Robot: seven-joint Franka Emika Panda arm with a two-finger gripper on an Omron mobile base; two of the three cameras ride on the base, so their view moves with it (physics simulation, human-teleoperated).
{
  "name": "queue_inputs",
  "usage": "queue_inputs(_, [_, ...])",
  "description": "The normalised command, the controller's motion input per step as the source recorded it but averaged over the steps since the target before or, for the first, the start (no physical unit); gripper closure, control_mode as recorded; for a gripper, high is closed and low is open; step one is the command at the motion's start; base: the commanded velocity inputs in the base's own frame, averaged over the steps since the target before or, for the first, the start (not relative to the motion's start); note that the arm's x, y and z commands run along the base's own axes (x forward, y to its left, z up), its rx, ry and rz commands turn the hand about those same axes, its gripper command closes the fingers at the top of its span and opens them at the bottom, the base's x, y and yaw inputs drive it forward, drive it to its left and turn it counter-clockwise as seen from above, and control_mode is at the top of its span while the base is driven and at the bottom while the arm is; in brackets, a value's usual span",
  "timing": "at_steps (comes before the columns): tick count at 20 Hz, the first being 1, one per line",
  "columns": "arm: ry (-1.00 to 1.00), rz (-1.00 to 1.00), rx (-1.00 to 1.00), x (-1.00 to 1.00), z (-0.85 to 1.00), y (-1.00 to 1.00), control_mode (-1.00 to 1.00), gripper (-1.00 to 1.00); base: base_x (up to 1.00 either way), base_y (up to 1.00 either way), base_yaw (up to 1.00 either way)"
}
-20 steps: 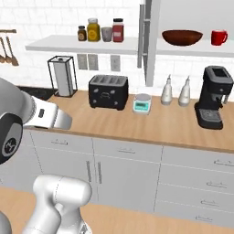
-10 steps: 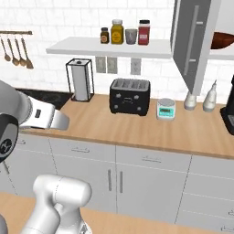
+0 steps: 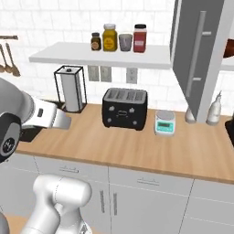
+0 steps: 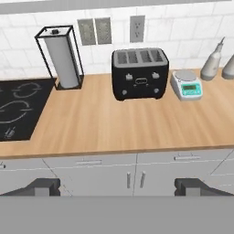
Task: Gather all objects into one cabinet and sort the glasses and bowls to opposite sides.
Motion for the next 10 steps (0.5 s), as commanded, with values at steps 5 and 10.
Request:
queue_inputs(5, [0.00, 0.00, 0.00, 0.00, 0.00, 0.00, 1.00, -1.00, 0.30, -0.41, 0.00])
queue_inputs(10, [0.00, 0.00, 0.00, 0.00, 0.00, 0.00, 1.00, -1.00, 0.26, -0.50, 0.00])
